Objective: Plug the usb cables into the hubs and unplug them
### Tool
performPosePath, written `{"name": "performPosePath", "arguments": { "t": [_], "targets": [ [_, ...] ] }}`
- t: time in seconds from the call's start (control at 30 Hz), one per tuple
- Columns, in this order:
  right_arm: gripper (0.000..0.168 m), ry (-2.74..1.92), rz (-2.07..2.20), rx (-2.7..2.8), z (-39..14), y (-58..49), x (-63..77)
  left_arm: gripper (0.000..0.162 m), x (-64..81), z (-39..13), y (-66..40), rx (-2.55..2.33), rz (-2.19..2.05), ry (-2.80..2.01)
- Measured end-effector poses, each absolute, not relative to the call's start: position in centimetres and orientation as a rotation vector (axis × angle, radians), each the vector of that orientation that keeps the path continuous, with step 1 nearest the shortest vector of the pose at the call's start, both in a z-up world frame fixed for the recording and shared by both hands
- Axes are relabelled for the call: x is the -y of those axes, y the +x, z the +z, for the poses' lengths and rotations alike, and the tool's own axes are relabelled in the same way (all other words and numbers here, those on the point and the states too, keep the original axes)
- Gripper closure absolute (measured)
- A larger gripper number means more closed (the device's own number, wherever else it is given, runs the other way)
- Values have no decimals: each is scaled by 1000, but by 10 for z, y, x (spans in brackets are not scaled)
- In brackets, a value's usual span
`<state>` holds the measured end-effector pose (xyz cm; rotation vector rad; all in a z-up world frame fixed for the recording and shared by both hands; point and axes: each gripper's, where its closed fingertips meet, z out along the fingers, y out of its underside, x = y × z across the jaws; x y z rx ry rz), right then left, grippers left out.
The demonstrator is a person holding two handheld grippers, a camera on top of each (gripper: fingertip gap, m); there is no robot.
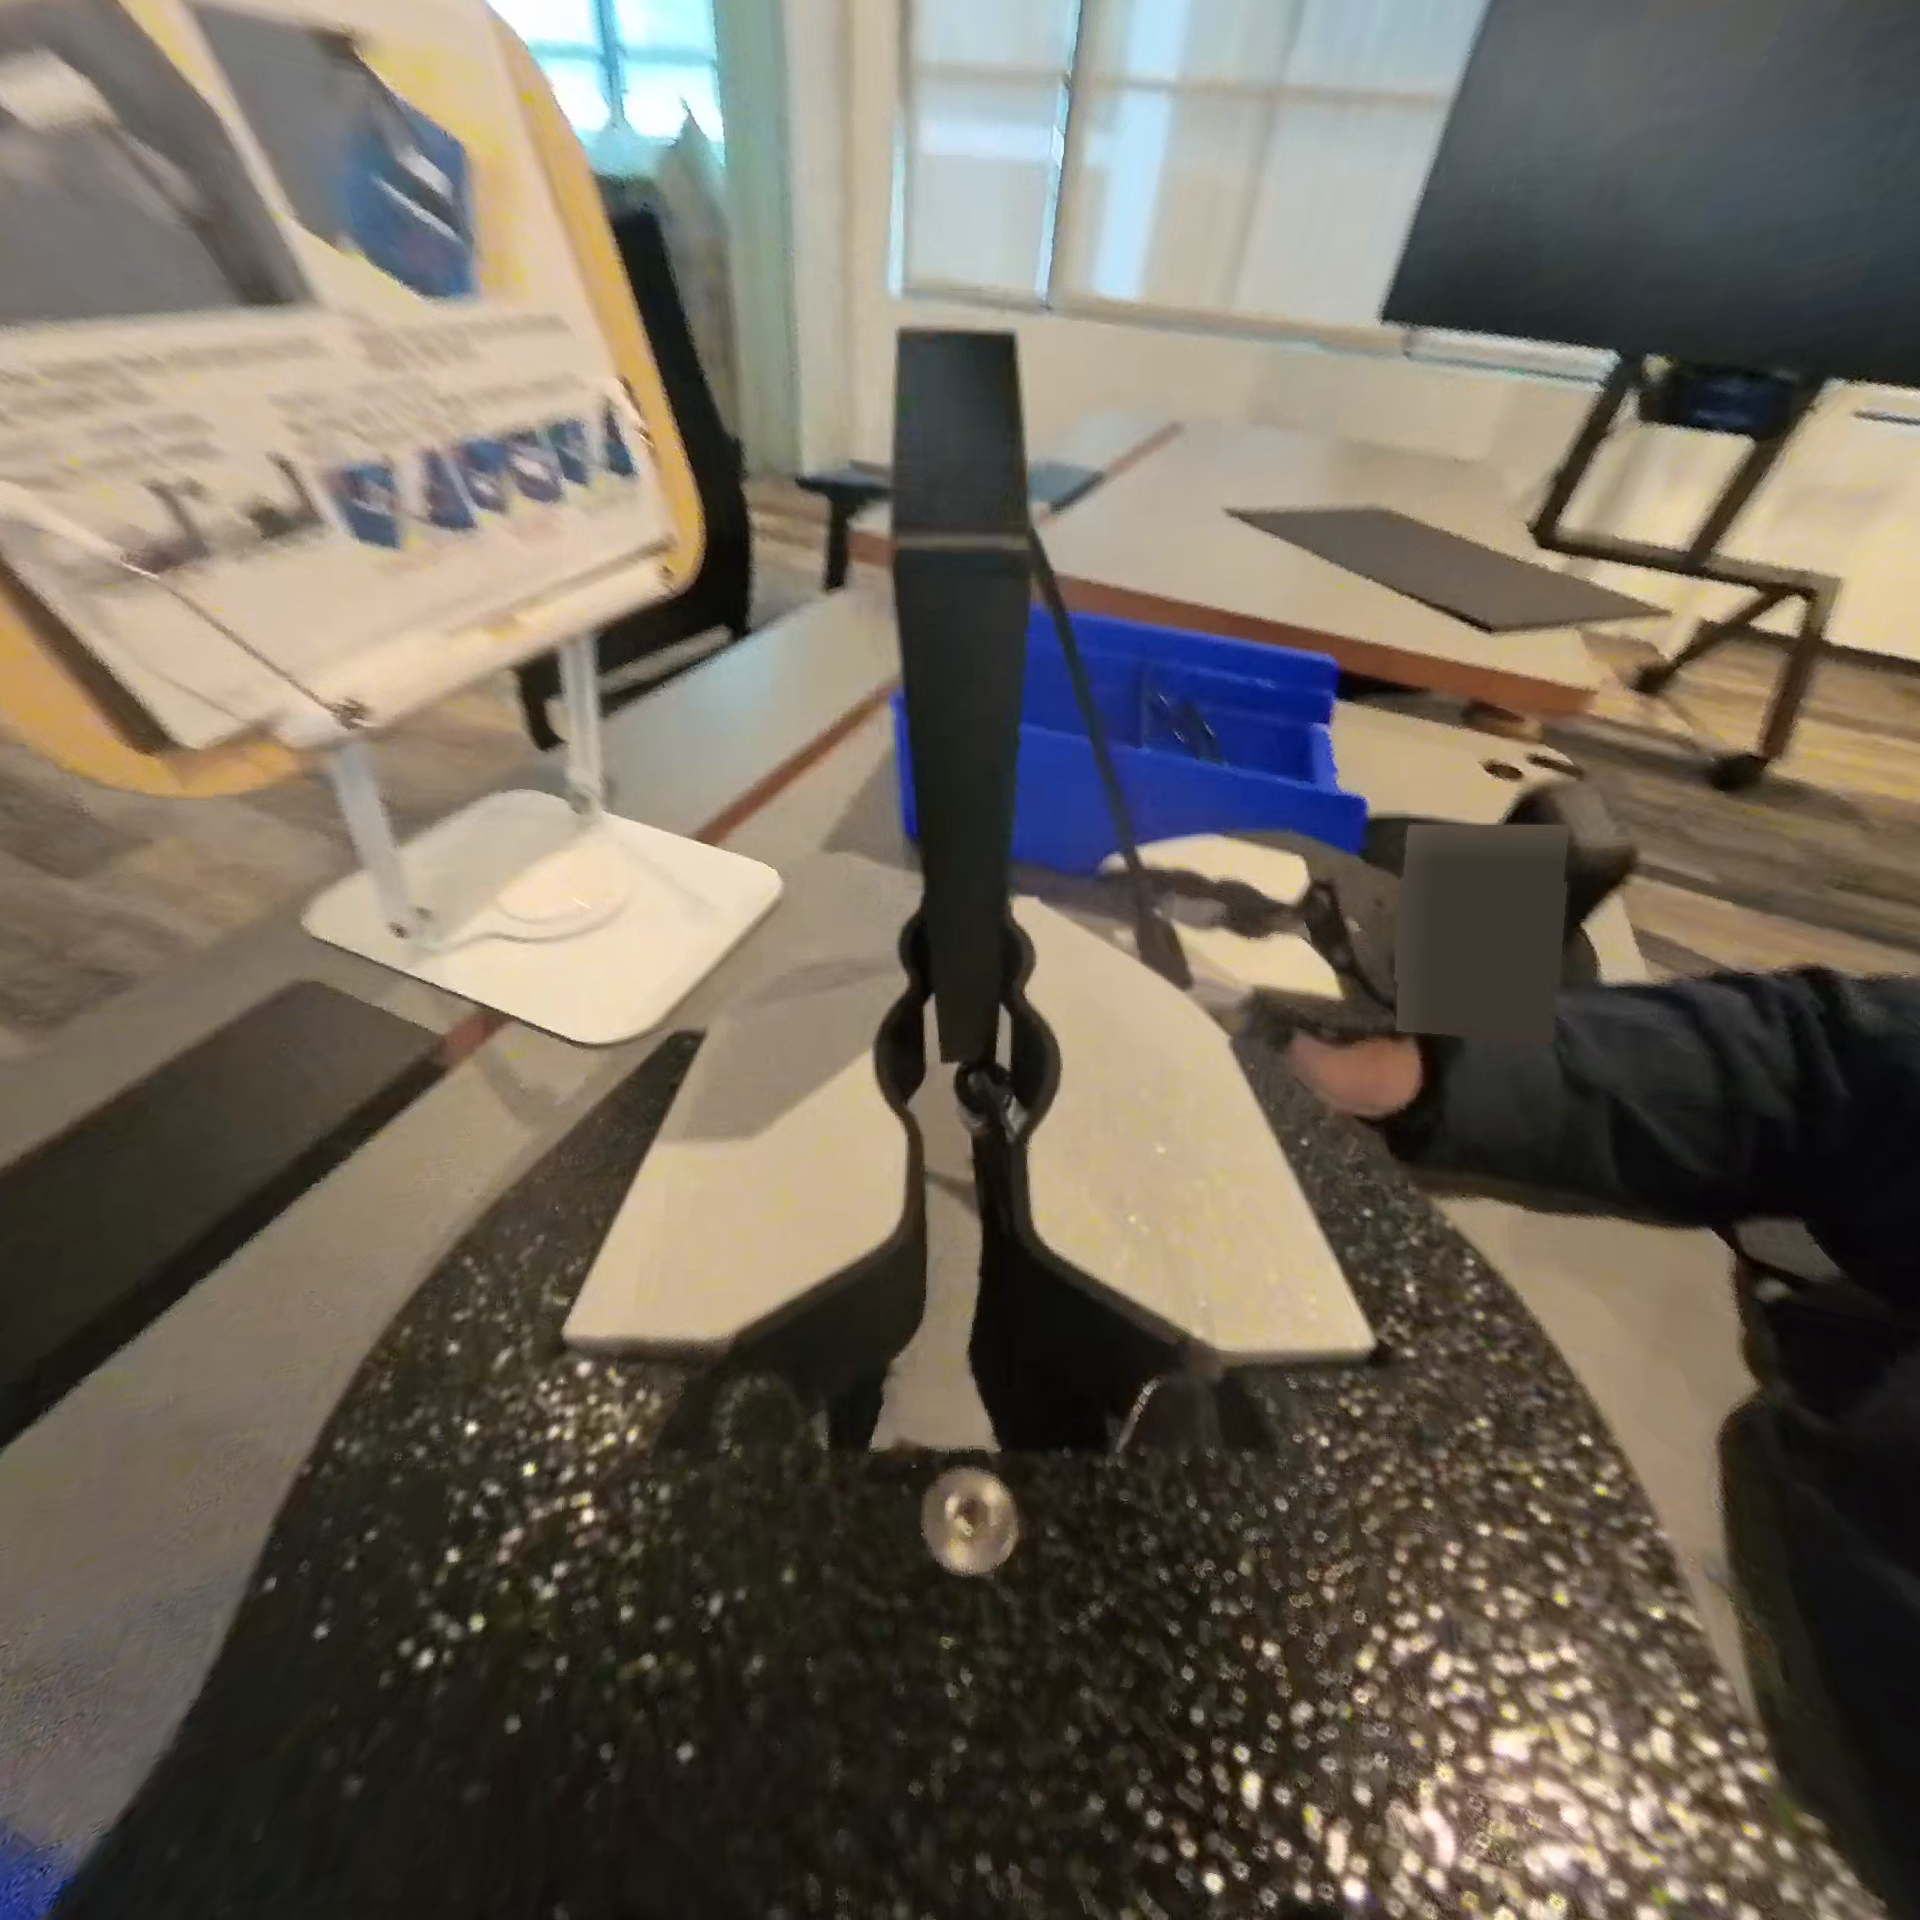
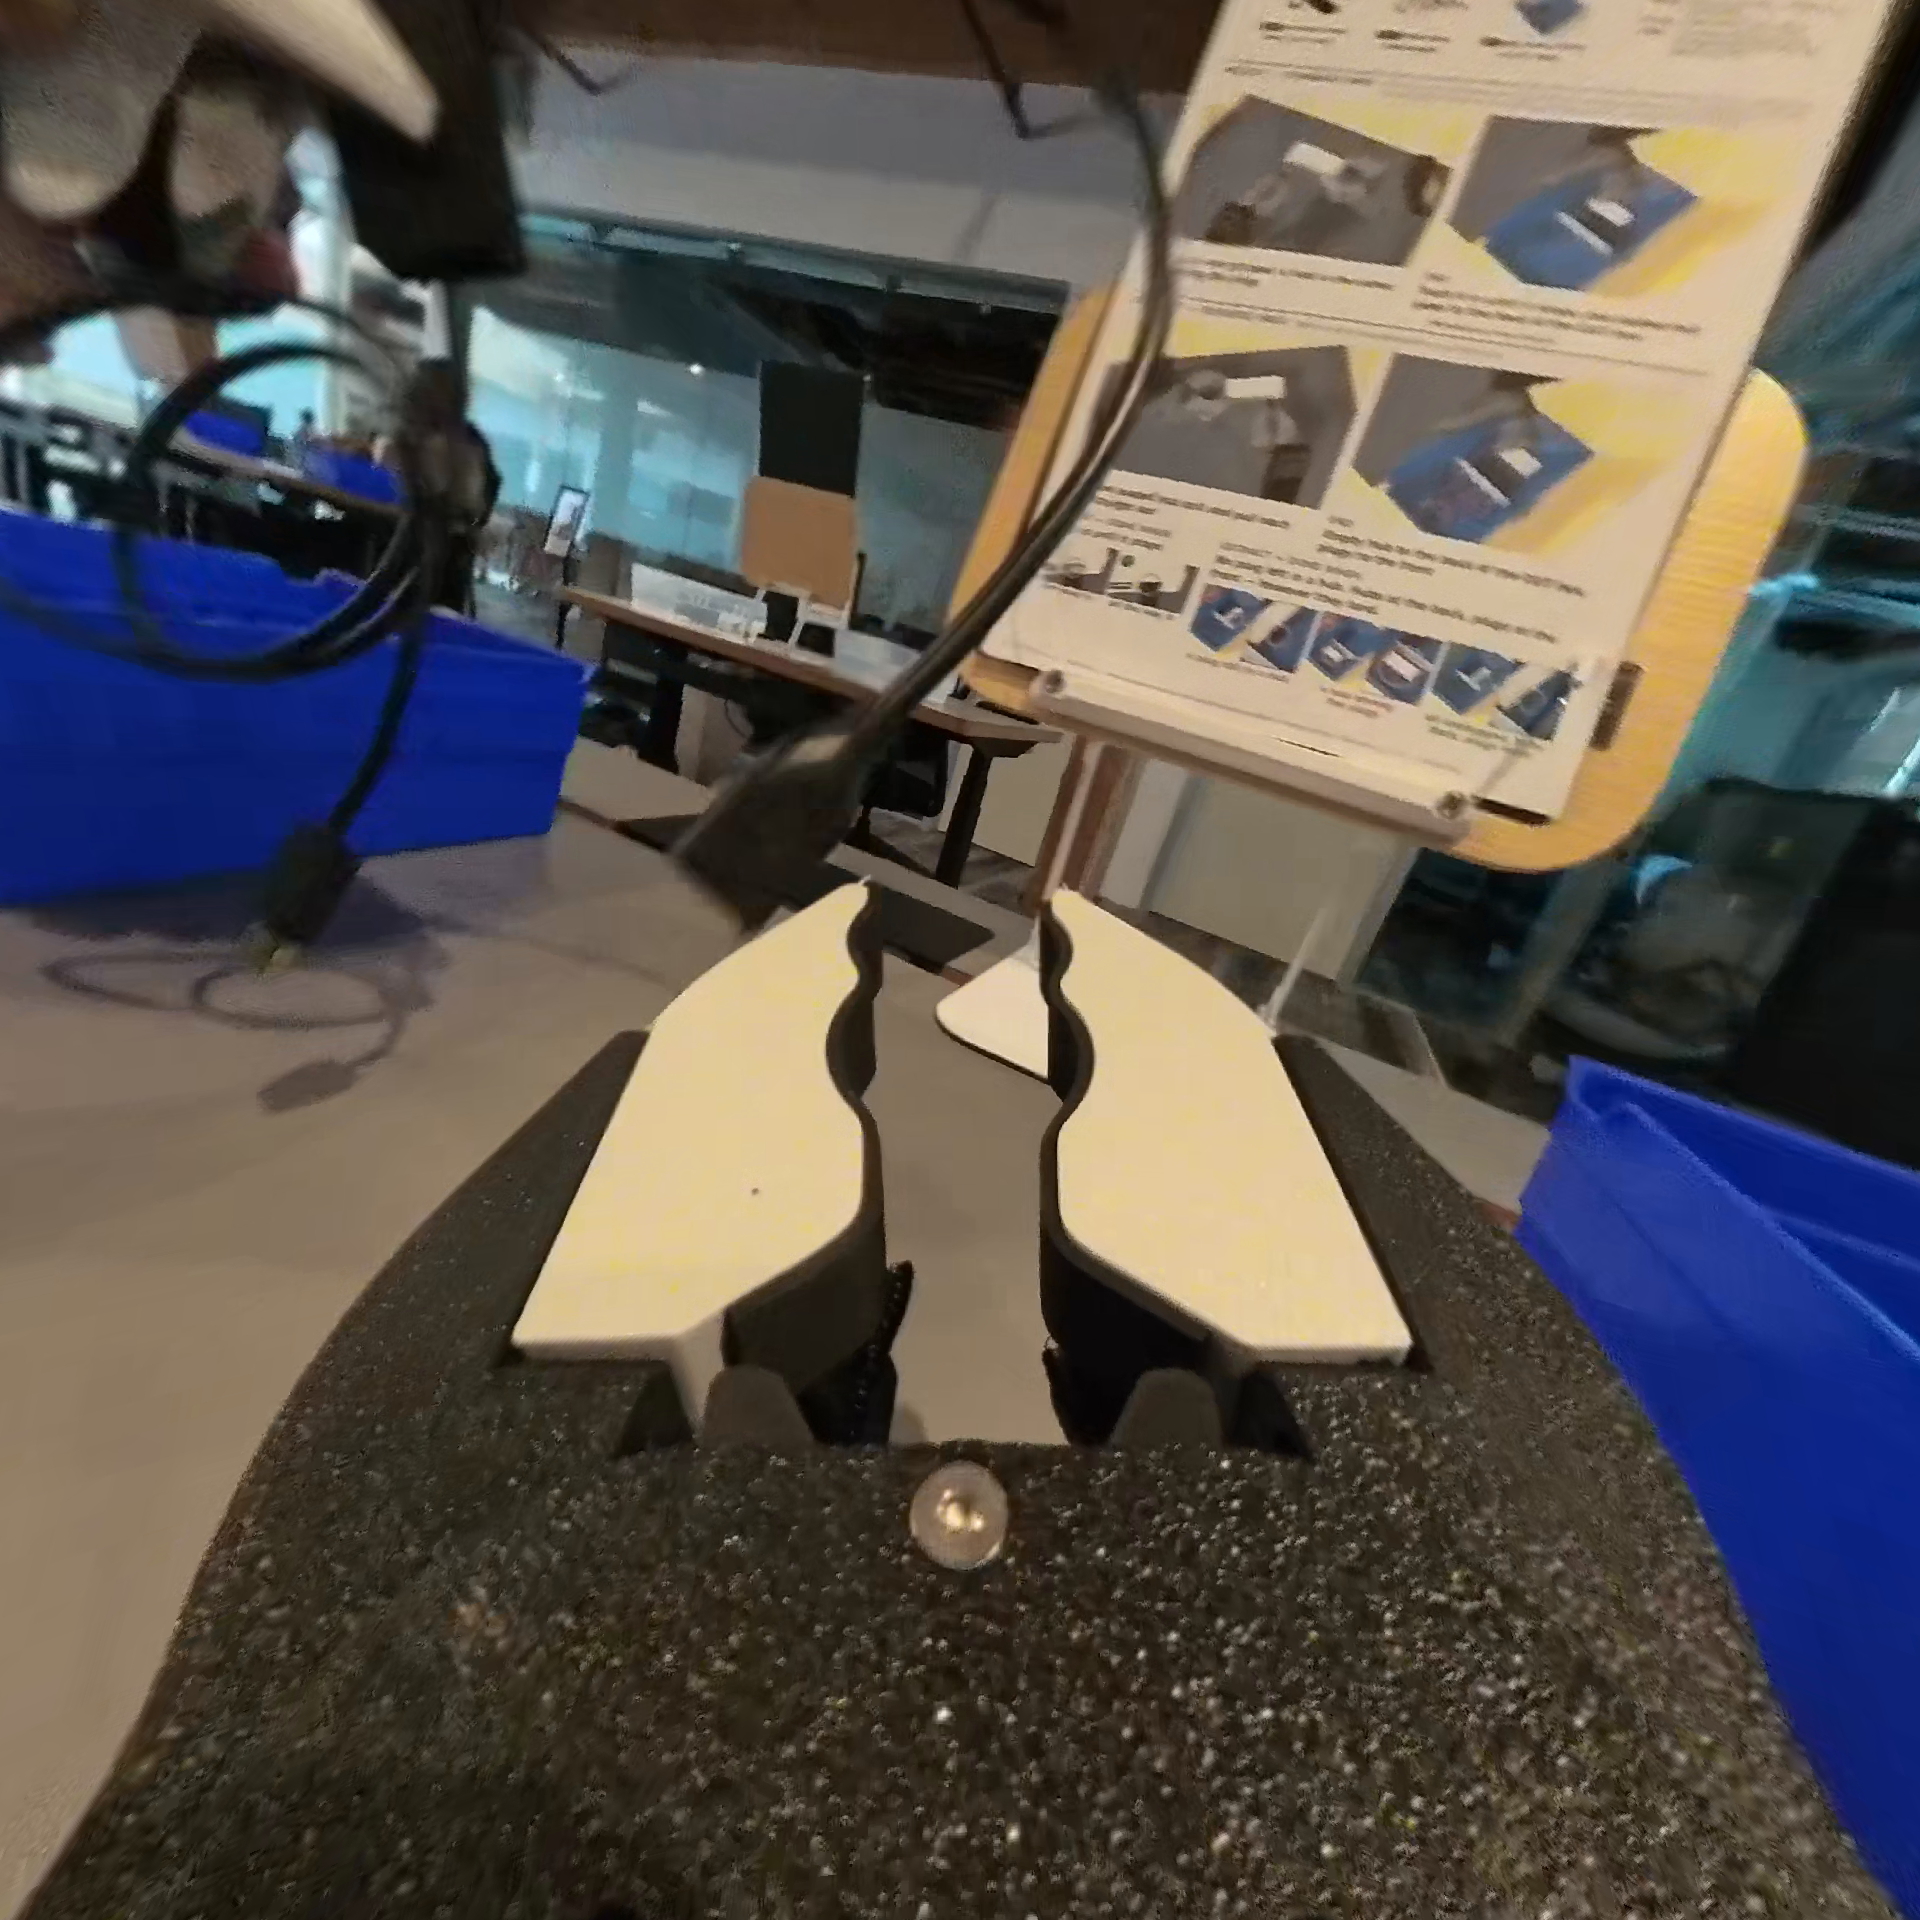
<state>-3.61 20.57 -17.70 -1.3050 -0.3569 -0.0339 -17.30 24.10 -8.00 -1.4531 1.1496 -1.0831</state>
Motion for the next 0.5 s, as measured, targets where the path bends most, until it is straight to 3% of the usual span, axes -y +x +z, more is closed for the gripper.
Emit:
{"name": "performPosePath", "arguments": {
  "t": [0.3,0.5],
  "targets": [
    [144,-1195,-43,243,-151,-14,-193,151,-197,-144,-165,-1646,-1176,-1546],
    [147,-1056,214,396,-127,-57,-168,151,-182,-171,-169,-1844,-1129,-1594]
  ]
}}
